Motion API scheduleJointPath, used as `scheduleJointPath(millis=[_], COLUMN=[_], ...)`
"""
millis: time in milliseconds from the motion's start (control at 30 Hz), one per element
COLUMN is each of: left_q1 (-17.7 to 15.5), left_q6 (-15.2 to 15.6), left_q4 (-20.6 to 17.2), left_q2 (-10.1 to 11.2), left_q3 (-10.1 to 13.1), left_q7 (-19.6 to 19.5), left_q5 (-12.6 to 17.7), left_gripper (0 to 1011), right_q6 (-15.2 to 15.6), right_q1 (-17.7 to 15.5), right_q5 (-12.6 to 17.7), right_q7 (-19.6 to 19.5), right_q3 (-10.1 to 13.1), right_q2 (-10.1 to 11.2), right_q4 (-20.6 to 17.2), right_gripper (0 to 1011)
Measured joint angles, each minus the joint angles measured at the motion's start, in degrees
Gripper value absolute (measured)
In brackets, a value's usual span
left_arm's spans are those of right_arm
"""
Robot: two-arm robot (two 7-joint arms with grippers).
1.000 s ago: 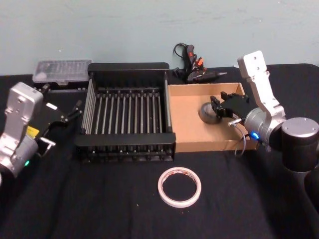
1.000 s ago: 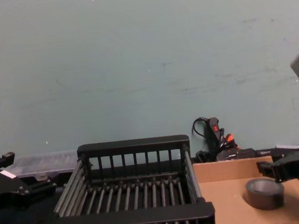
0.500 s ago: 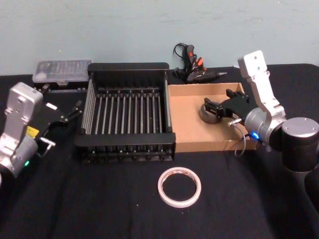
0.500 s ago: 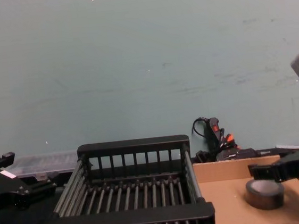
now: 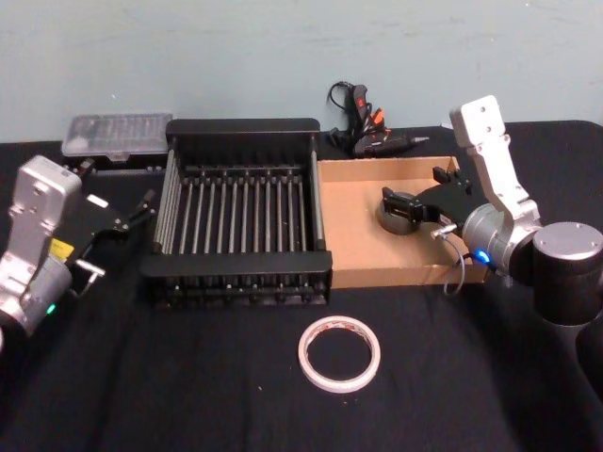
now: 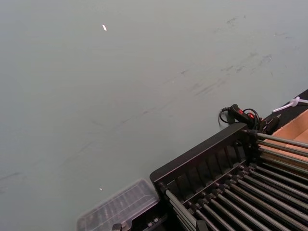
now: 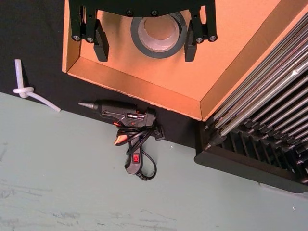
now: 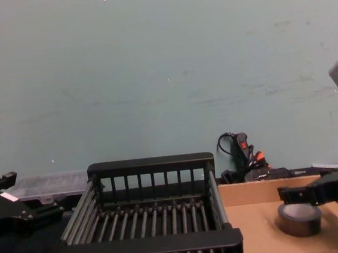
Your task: Pick up the white tape and place it into the black box , Pick up the silver tape and place it into the brown box.
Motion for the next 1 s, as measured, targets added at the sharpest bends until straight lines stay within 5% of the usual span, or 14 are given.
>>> scheduleJointPath(millis=[433,733,1000], left_q1=[0.0,0.0,0.0], left_q6=[0.0,0.0,0.0], left_q4=[0.0,0.0,0.0], left_q2=[0.0,0.0,0.0], left_q3=[0.0,0.0,0.0], left_q7=[0.0,0.0,0.0], left_q5=[0.0,0.0,0.0], left_gripper=[1001,1001,1001], right_q6=[0.2,1.2,2.6], right_q1=[-1.8,-7.7,-14.7], right_q5=[0.2,1.8,4.2], right_q7=[1.3,4.3,8.3], right_q3=[1.4,3.2,3.5], right_q2=[0.5,3.8,8.8], right_q4=[-3.3,-12.7,-22.1], right_gripper=[1002,1002,1002])
